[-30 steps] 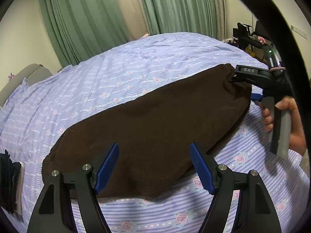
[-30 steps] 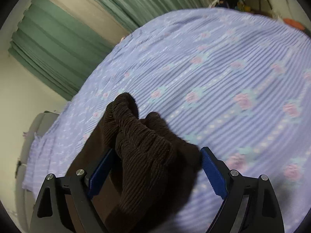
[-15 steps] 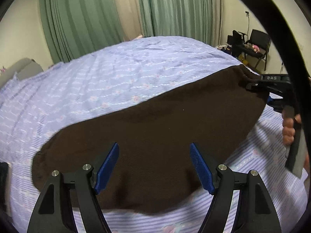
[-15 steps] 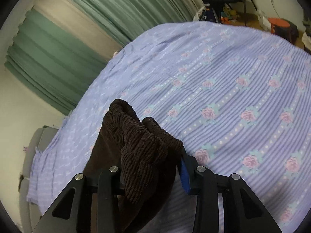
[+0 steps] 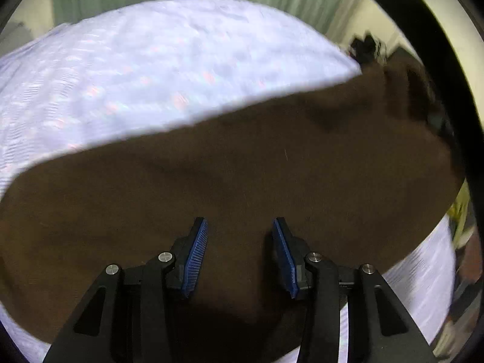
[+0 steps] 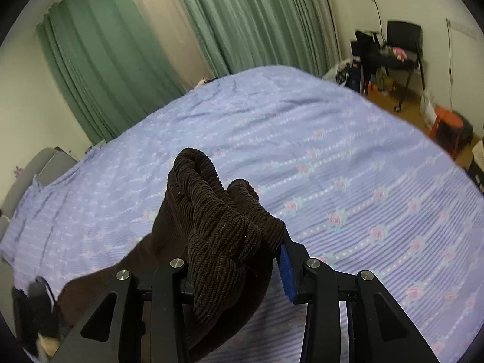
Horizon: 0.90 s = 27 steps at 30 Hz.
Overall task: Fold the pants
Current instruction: 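Lift the cuffs with the right tool and fold them onto the waistband, release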
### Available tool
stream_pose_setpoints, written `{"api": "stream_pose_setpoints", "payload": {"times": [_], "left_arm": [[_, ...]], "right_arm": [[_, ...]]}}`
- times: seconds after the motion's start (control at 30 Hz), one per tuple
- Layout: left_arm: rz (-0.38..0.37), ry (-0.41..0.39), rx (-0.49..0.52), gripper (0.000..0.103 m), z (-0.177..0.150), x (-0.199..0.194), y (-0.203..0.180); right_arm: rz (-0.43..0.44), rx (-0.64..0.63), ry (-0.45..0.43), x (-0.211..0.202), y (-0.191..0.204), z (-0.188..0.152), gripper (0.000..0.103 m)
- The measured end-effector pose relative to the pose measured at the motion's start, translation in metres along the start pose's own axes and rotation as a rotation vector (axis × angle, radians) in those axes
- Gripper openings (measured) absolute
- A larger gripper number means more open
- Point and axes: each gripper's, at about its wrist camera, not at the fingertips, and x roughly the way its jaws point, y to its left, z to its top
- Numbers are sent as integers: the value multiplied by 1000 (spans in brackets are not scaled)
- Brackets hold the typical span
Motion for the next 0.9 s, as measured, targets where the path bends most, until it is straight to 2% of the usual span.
{"api": "stream_pose_setpoints", "payload": {"times": [0.03, 0.1, 0.2, 0.33, 0.5, 0.57, 0.73, 0.9], "left_arm": [[-6, -39, -24, 47, 5, -21, 8], [7, -86, -58, 58, 8, -56, 23], [39, -141, -84, 60, 3, -109, 49], [127, -165, -81, 65, -12, -160, 78], [188, -171, -98, 68, -49, -203, 119], [197, -156, -123, 68, -62, -213, 139], [235, -154, -151, 68, -83, -237, 182], [274, -163, -189, 68, -97, -252, 214]], "right_arm": [[0, -6, -8, -6, 6, 2, 39], [-6, -31, -31, -20, 24, 8, 39], [-38, -116, -61, -37, 61, 13, 39], [-84, -273, -97, -54, 126, 13, 40], [-64, -416, -115, -63, 210, 0, 40], [-53, -469, -114, -60, 243, -11, 40], [-22, -640, -49, -39, 334, -59, 40], [7, -776, 29, -11, 398, -115, 40]]}}
